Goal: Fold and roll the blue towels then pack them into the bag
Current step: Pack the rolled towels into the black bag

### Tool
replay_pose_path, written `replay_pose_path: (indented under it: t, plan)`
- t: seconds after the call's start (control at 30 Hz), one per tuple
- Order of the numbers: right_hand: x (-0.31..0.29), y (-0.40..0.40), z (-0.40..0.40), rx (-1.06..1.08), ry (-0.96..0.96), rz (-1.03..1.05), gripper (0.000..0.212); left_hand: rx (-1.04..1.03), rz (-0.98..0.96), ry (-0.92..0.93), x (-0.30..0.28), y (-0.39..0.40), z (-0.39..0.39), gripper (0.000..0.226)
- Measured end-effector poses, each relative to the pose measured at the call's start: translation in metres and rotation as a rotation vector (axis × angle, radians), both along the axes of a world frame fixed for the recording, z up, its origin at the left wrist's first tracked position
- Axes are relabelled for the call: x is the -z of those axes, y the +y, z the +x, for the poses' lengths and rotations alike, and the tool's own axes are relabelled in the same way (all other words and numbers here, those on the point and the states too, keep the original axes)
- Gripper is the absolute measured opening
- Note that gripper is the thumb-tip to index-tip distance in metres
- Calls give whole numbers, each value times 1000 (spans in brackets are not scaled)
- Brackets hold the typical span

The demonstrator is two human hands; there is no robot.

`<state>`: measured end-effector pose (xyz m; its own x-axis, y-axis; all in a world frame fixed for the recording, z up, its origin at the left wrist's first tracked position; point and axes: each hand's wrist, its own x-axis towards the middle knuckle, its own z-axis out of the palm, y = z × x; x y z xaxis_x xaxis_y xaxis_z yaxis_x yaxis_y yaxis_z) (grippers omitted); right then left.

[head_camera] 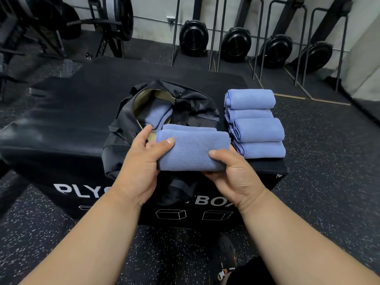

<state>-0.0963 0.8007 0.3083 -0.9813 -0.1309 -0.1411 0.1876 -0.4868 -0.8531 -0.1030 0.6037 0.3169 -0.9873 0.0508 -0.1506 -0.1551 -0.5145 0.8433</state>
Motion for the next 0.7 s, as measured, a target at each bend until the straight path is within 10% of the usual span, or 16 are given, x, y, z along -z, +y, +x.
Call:
replay_pose_path:
  t: [0.5, 0.7]
  plan:
    - [6, 14, -7, -103, 21, 519, 37, -148, -582, 145, 15, -13, -12, 37]
    - [11, 14, -14, -45, 70, 578, 48, -257, -1252, 283, 24, -21, -21, 38]
